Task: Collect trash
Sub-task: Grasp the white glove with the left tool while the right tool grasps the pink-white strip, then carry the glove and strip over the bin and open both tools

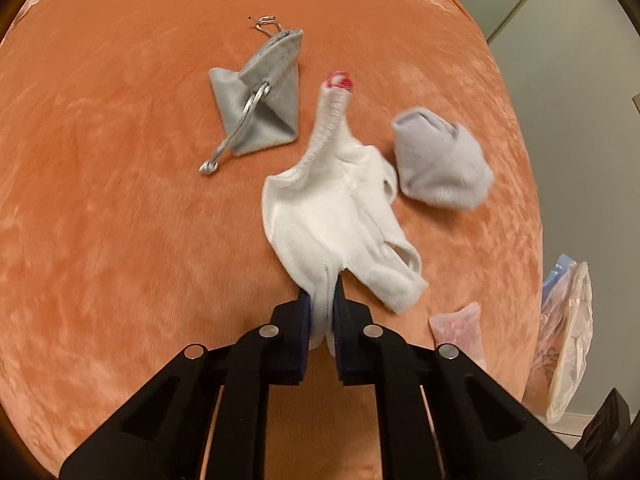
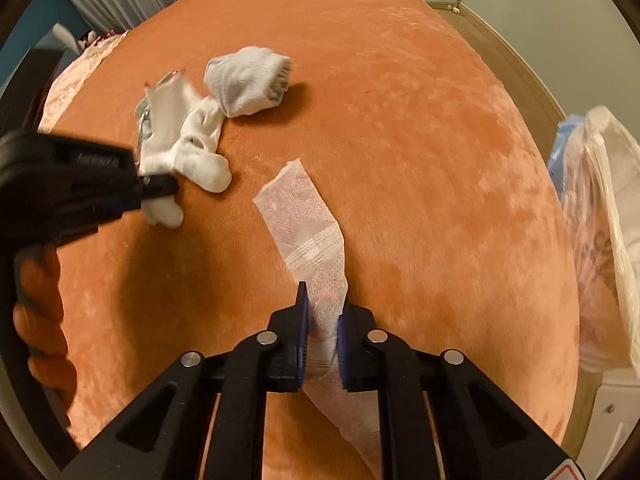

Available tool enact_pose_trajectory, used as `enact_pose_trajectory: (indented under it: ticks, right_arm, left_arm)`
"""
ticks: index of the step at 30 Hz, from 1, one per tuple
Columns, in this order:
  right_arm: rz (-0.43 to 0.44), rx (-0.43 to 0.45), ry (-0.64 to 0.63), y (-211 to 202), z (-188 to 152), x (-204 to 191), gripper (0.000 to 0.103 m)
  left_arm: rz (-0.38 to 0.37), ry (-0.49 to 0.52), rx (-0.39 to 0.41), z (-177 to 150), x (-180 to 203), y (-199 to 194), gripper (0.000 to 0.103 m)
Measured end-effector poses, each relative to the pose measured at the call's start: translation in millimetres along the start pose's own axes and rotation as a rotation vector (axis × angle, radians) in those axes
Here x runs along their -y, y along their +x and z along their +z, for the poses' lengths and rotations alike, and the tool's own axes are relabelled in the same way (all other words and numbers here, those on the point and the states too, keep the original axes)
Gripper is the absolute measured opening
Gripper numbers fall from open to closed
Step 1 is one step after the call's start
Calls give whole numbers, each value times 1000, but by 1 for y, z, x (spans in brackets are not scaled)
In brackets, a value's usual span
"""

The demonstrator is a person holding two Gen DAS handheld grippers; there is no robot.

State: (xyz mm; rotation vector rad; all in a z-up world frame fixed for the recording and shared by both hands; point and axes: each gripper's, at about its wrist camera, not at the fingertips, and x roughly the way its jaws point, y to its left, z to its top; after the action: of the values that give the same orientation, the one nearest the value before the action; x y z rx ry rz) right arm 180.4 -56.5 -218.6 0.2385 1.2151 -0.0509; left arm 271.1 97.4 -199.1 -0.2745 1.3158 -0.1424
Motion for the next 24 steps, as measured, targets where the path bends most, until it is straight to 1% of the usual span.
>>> enact_pose_trajectory:
  ticks: [4, 7, 11, 12, 16, 21, 24]
  right_arm:
    - [13, 19, 26, -18, -7, 9, 11]
    - [23, 49, 49, -38, -15, 17, 11]
    - [31, 109, 70, -70, -21, 28, 11]
    - [31, 124, 73, -76, -17, 31, 11]
    - [31, 191, 89, -111, -24, 44, 11]
    - [39, 258, 117, -146, -24, 64, 11]
    - [33, 298, 127, -166, -28, 78, 11]
  left_arm:
    - [-15, 6, 7, -26, 6, -18, 9]
    - [-27, 21, 19, -44, 14, -34, 8]
    - [-37, 56, 44, -67, 30, -56, 8]
    - [-46, 67, 53, -73, 35, -63, 8]
    - [-70, 102, 88, -88, 56, -87, 8]
    - [-100, 165, 132, -108, 85, -117, 8]
    - [-113, 195, 152, -115, 102, -127, 8]
